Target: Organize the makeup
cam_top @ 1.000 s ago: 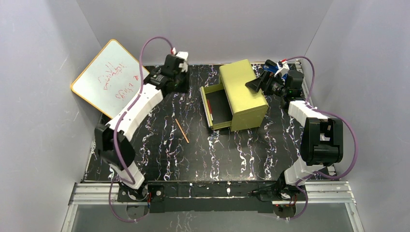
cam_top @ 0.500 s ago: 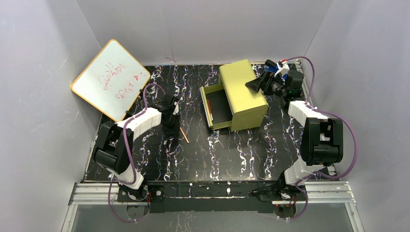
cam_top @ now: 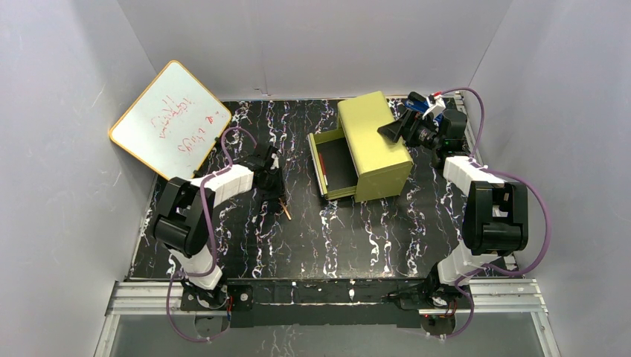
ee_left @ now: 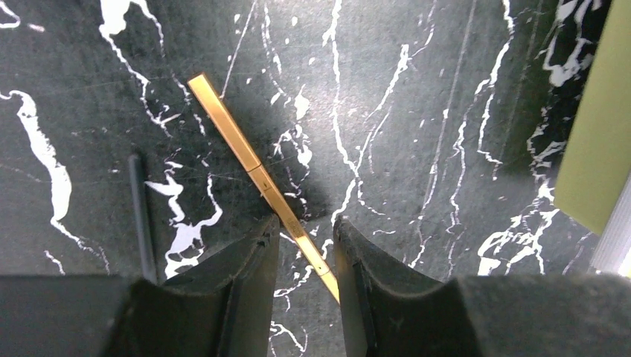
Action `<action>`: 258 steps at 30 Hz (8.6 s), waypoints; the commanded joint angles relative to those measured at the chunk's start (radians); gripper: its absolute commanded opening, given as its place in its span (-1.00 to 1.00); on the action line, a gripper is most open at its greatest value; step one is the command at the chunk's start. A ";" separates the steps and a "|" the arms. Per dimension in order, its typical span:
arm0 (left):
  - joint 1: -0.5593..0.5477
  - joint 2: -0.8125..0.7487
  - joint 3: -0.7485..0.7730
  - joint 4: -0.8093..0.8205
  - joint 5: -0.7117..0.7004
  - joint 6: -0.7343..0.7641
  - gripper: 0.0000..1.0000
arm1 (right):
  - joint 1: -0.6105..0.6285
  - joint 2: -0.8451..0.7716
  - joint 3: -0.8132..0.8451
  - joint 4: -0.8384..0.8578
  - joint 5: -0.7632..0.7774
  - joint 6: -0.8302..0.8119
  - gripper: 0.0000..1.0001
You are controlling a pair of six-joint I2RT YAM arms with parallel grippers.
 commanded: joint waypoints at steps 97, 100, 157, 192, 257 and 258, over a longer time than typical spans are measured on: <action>-0.106 0.448 0.511 0.410 0.115 -0.367 -1.00 | 0.007 0.035 -0.082 -0.284 0.072 -0.126 1.00; -0.107 0.456 0.538 0.378 0.100 -0.330 -0.54 | 0.006 0.040 -0.083 -0.284 0.073 -0.128 1.00; 0.101 -0.028 -0.021 -0.195 -0.126 0.269 0.58 | 0.007 0.078 -0.085 -0.272 0.107 -0.117 1.00; -0.002 -0.018 0.333 -0.089 0.100 -0.062 -1.00 | 0.007 0.096 -0.075 -0.280 0.114 -0.114 1.00; -0.104 0.155 0.684 -0.346 -0.383 0.186 0.35 | 0.006 0.097 -0.074 -0.283 0.132 -0.123 1.00; -0.091 0.156 0.641 -0.343 -0.376 0.176 0.35 | 0.007 0.098 -0.074 -0.283 0.130 -0.121 1.00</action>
